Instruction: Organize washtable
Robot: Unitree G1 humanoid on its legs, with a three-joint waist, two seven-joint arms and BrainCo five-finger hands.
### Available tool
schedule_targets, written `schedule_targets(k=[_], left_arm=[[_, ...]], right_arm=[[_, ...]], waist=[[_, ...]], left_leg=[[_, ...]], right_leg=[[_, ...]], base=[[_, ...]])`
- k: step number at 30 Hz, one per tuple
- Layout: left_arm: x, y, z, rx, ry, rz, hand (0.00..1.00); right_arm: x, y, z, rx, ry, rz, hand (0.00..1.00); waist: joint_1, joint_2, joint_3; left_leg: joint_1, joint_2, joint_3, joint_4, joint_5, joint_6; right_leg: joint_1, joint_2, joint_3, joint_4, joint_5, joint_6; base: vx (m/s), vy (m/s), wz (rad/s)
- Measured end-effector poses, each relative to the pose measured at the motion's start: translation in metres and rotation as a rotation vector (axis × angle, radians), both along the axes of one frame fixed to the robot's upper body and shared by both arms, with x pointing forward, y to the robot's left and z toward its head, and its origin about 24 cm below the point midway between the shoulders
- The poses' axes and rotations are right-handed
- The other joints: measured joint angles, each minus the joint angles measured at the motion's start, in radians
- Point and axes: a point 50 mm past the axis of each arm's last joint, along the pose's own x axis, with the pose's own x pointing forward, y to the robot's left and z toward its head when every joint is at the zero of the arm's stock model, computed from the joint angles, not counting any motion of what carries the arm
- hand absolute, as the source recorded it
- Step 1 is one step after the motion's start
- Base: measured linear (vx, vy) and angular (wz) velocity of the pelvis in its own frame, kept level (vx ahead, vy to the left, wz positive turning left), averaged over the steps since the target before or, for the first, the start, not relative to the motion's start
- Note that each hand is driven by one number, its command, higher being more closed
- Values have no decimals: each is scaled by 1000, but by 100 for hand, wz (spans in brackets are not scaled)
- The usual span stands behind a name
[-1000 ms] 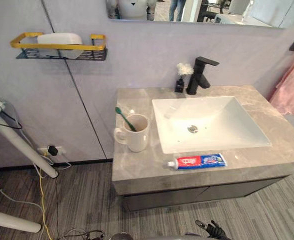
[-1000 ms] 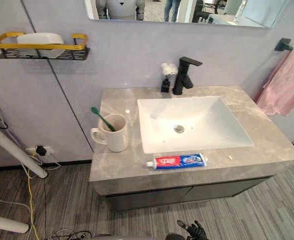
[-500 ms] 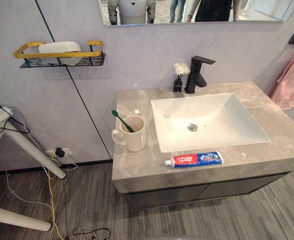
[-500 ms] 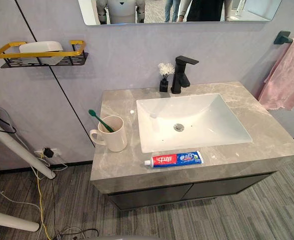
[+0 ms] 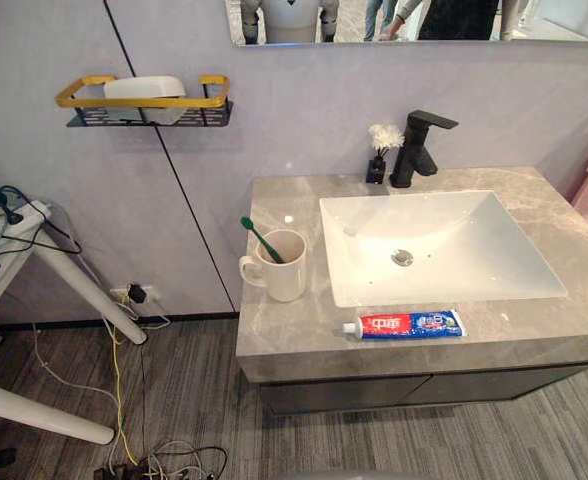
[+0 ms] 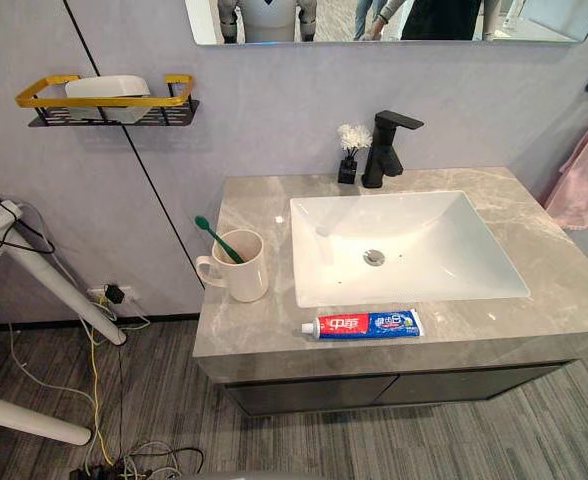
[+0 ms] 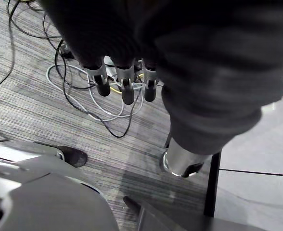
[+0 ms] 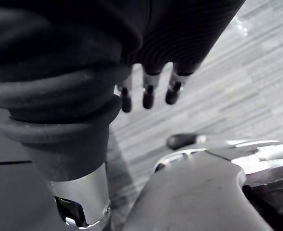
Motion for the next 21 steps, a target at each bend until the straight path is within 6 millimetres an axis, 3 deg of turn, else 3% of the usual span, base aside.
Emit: schedule_targets(k=[5,9,11,13,16,17,21], left_arm=[[-4,5,1,1,-18,136,0],[-4,39,14,97,-138,434,0],[14,80,44,234,-337,606,0],[27,107,72,348,-478,654,0],[51,144,151,621,-776,690,0],[58,147,180,728,-863,671,0],[59,141,240,1022,-975,617,0]], right_arm=[[0,0,0,0,0,0,0],[0,0,0,-1,-1,0,0],[-1,0,0,-1,2,1,0],[0,-1,0,-3,-1,2,0],[7,-2,1,-11,-24,14,0],[7,-2,2,-12,-26,16,0],[12,-3,4,-23,-50,31,0]], waist=[[2,3,1],[12,5,4],[49,9,6],[60,10,6],[91,17,2],[103,18,1],[110,32,-5]], left_leg=[[-9,-7,-29,-4,4,7],[-22,-14,-72,-27,24,10],[-34,-16,-98,-26,28,10],[-41,-18,-118,-26,31,10],[-65,-28,-160,-14,34,10],[-75,-32,-178,-5,34,10],[-91,-45,-222,21,33,11]], right_leg=[[6,-3,-26,-5,0,0],[9,-5,-70,-8,-1,0],[14,-5,-96,-7,-7,-2],[17,-4,-108,-5,-11,-8],[18,-11,-146,9,-22,-6],[20,-14,-161,15,-23,-4],[35,-24,-192,33,-23,-4]], base=[[-6,2,14],[0,-8,30],[-1,-19,35],[-3,-13,32],[8,-3,40],[21,13,44],[11,29,35]])
